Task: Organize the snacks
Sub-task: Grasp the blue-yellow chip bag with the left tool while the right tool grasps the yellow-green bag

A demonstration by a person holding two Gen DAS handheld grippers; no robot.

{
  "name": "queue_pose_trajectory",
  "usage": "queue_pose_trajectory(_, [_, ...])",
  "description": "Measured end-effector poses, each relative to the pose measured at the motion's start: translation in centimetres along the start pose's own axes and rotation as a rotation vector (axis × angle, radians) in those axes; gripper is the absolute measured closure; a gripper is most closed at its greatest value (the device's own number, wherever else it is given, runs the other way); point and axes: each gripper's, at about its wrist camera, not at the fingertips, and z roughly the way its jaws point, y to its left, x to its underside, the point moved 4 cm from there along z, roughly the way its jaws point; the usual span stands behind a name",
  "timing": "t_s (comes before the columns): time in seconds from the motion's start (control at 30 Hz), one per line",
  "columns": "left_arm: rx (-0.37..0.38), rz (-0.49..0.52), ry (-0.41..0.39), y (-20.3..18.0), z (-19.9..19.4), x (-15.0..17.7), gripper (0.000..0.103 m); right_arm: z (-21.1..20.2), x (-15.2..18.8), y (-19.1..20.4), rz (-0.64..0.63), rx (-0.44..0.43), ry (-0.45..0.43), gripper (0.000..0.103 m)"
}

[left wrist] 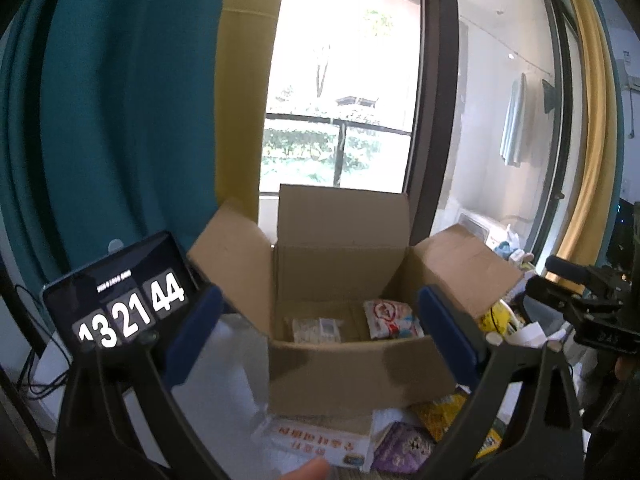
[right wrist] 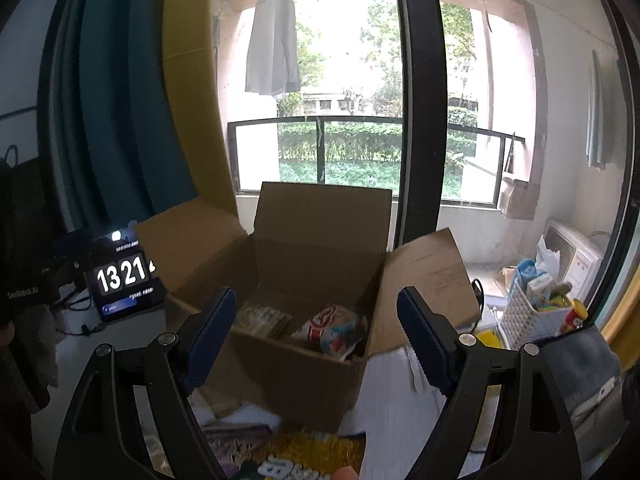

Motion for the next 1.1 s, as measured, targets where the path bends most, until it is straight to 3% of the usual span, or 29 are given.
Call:
queue_pose_trajectory(0.3, [0.004,-0.015,0.087,1.0,-1.3,3.9,0.004,-1.0,3.3,0.0,0.027,-0.007,0.067,0.018])
queue_pose_trajectory(0.67, [-0.027,-0.096,0.248,2.8,-2.7,12.0,0.004,0.1,9.3,-0.6,0.088,-0.028,0.203,0.018])
queue_pose_trajectory(0.9, [-0.046,-0.172,0.324,4.0,-3.5,16.1,0.004,2.0,13.2,-2.1,0.160,-0.041,0.311,0.018])
queue_pose_trajectory(1.1, [-0.050,-0.204,0.381,4.1,-3.3,18.4,0.004,4.5,16.2,-3.1,0.256,-0.103,0.437,0.018])
